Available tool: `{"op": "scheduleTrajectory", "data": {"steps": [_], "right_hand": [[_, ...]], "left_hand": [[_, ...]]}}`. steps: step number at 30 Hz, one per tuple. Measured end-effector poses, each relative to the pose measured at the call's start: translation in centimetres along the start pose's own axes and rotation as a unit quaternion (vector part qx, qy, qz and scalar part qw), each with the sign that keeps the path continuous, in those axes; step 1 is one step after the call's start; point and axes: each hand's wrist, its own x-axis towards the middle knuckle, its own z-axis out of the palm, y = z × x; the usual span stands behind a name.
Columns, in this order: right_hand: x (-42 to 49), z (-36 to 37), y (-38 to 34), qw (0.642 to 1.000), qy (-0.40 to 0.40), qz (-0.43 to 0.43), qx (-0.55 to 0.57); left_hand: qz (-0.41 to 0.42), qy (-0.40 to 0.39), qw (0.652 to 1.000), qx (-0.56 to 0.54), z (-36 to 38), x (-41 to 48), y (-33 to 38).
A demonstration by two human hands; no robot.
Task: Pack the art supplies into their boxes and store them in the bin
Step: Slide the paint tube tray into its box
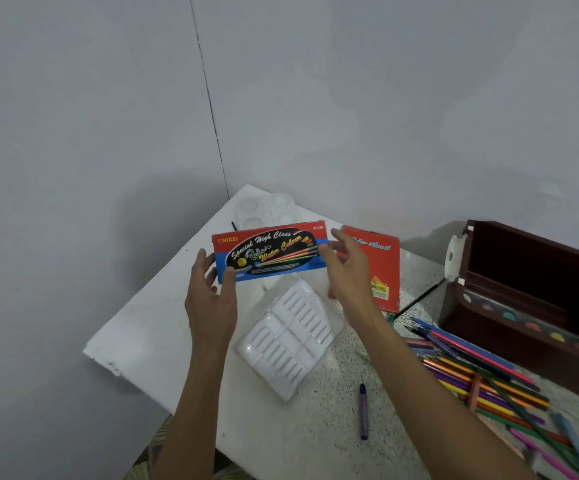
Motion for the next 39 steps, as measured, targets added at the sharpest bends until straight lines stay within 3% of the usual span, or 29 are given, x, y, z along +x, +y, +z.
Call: {"op": "scheduleTrajectory", "data": {"steps": [6,10,12,15,18,21,31,36,39], "right_hand": [[-1.4,-3.4,-0.4,0.999,0.039,0.002,-0.005],[-3.2,-6.4,0.7,0.998,0.058,0.034,0.006],[-4.2,-8.1,1.5,0.996,0.069,0.055,0.010],[-6.1,-10.5,2.7,0.993,0.083,0.086,0.021],[-8.1,-12.7,4.2,0.987,0.109,0.111,0.041],[-9.7,-14.8,5.3,0.980,0.129,0.126,0.080],[-16.4,-21.0,6.5,0.962,0.159,0.148,0.165],[-18.7,-23.8,5.9,0.954,0.189,0.135,0.190],[-20.3,-25.6,5.8,0.956,0.194,0.133,0.175]], "left_hand": [[0.049,-0.019,0.997,-0.049,0.7,-1.0,0.9],[0.011,-0.114,0.986,-0.118,1.9,-2.2,1.8],[-0.066,-0.169,0.962,-0.203,2.3,-3.0,2.1],[-0.189,-0.240,0.897,-0.319,3.0,-3.7,2.1],[-0.205,-0.342,0.857,-0.327,4.1,-5.0,2.0],[-0.202,-0.373,0.835,-0.350,5.6,-6.9,1.8],[-0.104,-0.493,0.808,-0.306,9.9,-12.7,3.3],[-0.119,-0.514,0.810,-0.255,10.8,-15.4,3.4],[-0.056,-0.540,0.822,-0.173,11.0,-18.2,4.3]]}}
